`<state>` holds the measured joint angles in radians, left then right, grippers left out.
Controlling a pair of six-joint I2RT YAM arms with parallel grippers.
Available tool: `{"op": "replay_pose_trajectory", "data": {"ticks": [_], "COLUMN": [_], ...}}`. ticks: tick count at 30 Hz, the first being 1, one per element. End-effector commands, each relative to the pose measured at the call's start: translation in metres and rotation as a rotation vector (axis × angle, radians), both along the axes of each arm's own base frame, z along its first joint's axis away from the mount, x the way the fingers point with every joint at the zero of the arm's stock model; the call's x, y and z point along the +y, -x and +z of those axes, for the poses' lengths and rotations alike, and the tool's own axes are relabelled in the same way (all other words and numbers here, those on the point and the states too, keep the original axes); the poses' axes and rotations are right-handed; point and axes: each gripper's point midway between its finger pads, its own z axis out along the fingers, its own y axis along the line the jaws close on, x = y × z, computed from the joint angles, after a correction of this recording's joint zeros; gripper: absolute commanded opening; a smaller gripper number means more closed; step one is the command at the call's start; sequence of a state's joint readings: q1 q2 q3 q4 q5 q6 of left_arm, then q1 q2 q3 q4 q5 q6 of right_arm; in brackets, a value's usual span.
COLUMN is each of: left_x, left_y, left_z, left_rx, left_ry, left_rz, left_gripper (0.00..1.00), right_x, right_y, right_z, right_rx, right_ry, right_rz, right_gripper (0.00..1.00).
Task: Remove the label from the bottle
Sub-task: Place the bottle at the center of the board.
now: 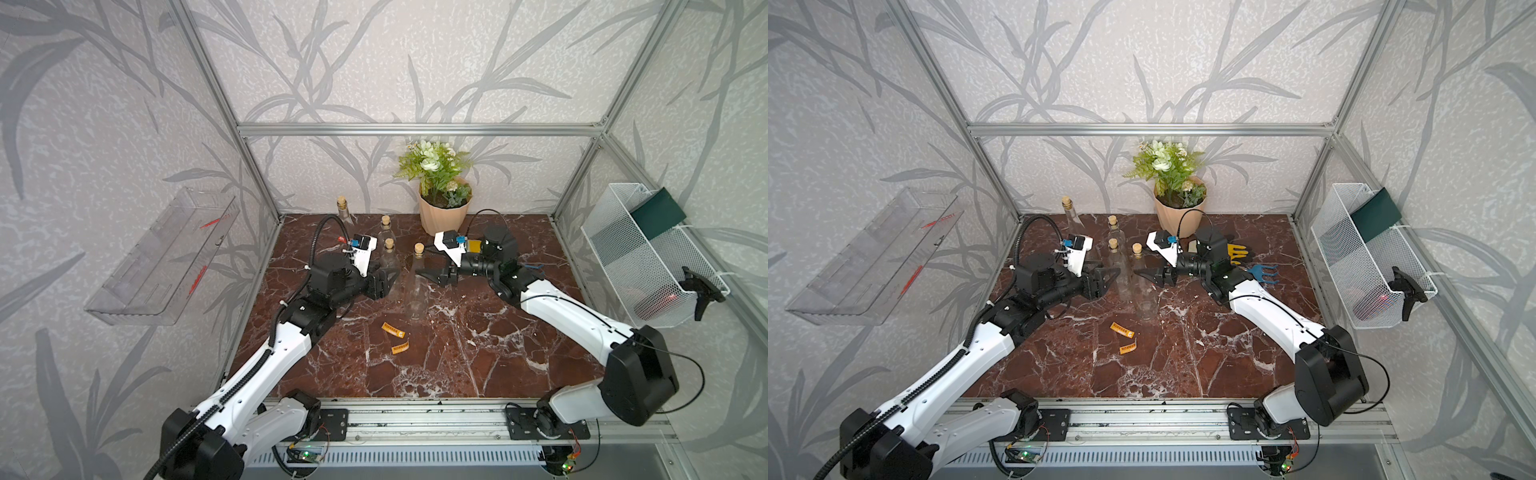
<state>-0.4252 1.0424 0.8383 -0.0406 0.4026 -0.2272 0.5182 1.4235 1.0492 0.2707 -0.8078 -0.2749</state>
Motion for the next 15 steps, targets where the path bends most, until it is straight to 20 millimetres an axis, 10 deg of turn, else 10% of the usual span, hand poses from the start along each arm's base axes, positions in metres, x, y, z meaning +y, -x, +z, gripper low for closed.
{"op": "replay_pose_trajectory", "data": {"ticks": [1, 15], "left_x": [-0.011, -0.041], "left_y": [0.003, -0.017], "left_z": [0.015, 0.039], "left_rx": [-0.077, -0.23], "left_ry": [-0.001, -0.012], "left_rz": [-0.083, -0.193], "left_gripper": [0.69, 0.63], "right_x": [-0.018, -0.074], "right_y": [0.009, 0.038], "right_z": [0.011, -0.068], "right_rx": [-0.004, 0.258], "right_ry": [0.0, 0.031], "right_rz": [-0.093, -0.386], "right_gripper": [0.72, 0.68]}}
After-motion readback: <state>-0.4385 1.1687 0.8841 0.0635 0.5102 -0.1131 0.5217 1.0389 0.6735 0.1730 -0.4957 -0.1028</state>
